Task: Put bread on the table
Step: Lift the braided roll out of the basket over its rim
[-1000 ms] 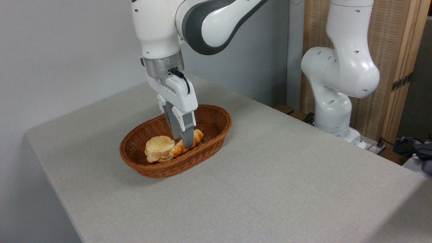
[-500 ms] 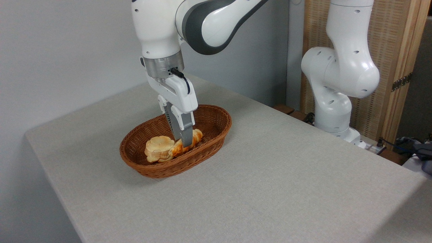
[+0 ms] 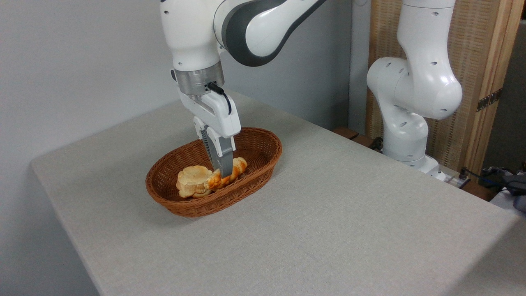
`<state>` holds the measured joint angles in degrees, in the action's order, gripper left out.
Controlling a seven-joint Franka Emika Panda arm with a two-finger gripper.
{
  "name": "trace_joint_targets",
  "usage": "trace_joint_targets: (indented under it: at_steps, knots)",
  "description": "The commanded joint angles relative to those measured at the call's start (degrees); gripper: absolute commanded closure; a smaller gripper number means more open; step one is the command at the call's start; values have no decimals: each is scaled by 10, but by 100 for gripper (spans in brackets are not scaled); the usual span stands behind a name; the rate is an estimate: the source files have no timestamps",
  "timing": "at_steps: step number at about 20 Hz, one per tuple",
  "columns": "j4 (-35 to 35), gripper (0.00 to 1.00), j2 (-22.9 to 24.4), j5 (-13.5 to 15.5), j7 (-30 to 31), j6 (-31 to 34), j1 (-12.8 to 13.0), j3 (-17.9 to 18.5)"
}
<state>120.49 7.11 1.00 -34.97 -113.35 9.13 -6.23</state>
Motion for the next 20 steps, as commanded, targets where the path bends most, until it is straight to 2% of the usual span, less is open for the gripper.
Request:
trace_joint_targets:
  at_steps: [1,10,14,16,18,20]
  knots:
    - [7,94,11,-9,3,-2,5,3]
    - [3,93,26,-1,8,1,6,3]
    - [-3,93,39,19,9,2,6,6]
    - [-13,93,44,23,9,6,5,11]
    - [-35,92,45,24,5,36,4,19]
    - [-60,90,46,24,3,64,4,46]
